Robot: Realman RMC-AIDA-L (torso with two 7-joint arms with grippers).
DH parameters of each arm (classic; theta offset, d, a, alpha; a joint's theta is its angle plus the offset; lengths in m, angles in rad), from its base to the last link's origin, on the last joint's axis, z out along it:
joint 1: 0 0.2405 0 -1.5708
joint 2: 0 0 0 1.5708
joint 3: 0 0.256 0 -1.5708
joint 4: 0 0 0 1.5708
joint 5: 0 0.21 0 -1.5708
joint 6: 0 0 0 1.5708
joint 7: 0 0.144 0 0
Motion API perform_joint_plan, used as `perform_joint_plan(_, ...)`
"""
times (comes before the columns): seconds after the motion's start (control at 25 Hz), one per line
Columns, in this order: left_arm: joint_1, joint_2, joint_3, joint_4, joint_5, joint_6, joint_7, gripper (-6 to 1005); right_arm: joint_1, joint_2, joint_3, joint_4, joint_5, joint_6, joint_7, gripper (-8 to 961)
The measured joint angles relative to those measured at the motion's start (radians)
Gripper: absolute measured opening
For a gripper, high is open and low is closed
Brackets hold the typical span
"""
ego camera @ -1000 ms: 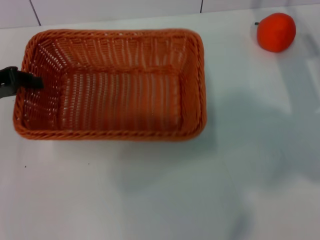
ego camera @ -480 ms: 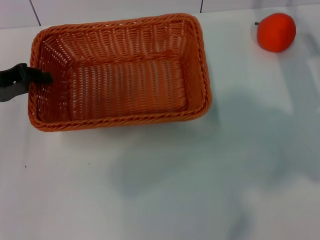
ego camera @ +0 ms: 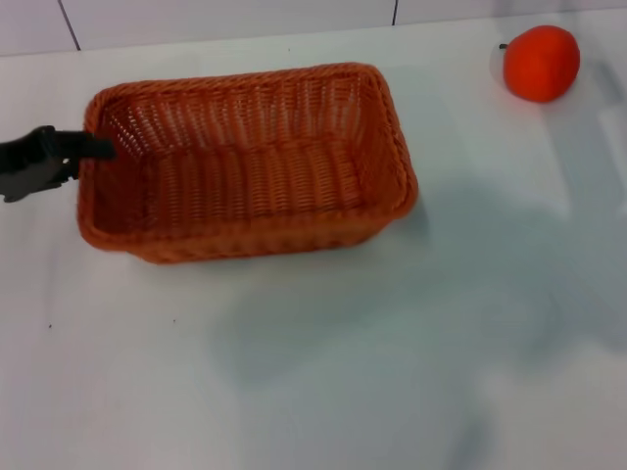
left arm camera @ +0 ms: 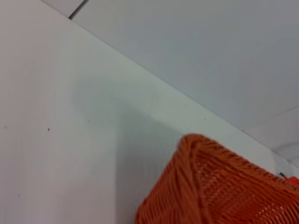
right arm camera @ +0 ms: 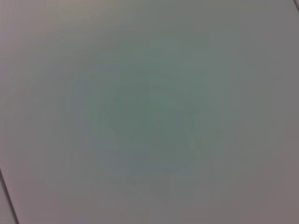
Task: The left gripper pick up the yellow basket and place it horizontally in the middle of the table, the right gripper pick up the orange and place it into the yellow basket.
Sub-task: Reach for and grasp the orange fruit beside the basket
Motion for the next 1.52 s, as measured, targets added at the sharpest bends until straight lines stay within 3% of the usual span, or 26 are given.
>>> perform_joint_plan(0.12,0.000,0.007,-0.001,0.000,-0.010,0.001,0.002,427,0.002,-0.001,-0.006,0.000,-0.007,0.002,0.001,941)
perform_joint_plan(0.16,0.000,0.023,0.000,0.000,-0.020,0.000,0.013,462,0.003,-0.001,-0.007,0.000,-0.008,0.002,0.001,942)
perform_joint_plan(0.28,0.002,0.039,-0.003,-0.001,-0.039,-0.008,0.037,565,0.005,-0.001,-0.014,0.000,-0.009,0.002,0.003,942)
perform_joint_plan(0.48,0.037,0.057,-0.008,-0.003,-0.171,-0.075,0.147,607,-0.008,-0.004,-0.098,-0.045,-0.011,0.006,0.107,942)
perform_joint_plan(0.6,0.071,0.045,-0.010,-0.016,-0.321,-0.122,0.295,632,-0.037,-0.015,-0.229,-0.132,-0.023,0.025,0.260,942)
perform_joint_plan(0.72,0.109,0.010,-0.023,-0.080,-0.576,-0.156,0.593,657,-0.072,-0.054,-0.384,-0.242,-0.108,0.034,0.470,942)
perform_joint_plan(0.84,0.128,-0.009,-0.050,-0.215,-0.835,-0.154,0.920,652,-0.088,-0.112,-0.483,-0.341,-0.280,0.038,0.709,942)
perform_joint_plan(0.96,0.129,-0.006,-0.057,-0.390,-1.036,-0.104,1.225,647,-0.087,-0.169,-0.524,-0.418,-0.501,0.012,0.930,942)
perform_joint_plan(1.04,0.125,-0.006,-0.058,-0.478,-1.118,-0.053,1.414,643,-0.082,-0.191,-0.530,-0.482,-0.669,-0.012,1.069,942)
perform_joint_plan(1.16,0.111,-0.010,-0.058,-0.582,-1.198,0.012,1.647,643,-0.071,-0.199,-0.526,-0.604,-0.950,-0.026,1.284,942)
perform_joint_plan(1.28,0.093,-0.008,-0.057,-0.634,-1.229,0.026,1.725,644,-0.044,-0.200,-0.509,-0.648,-1.166,-0.028,1.416,941)
perform_joint_plan(1.52,0.076,-0.008,-0.057,-0.644,-1.234,0.021,1.732,644,-0.015,-0.186,-0.485,-0.646,-1.357,0.034,1.496,941)
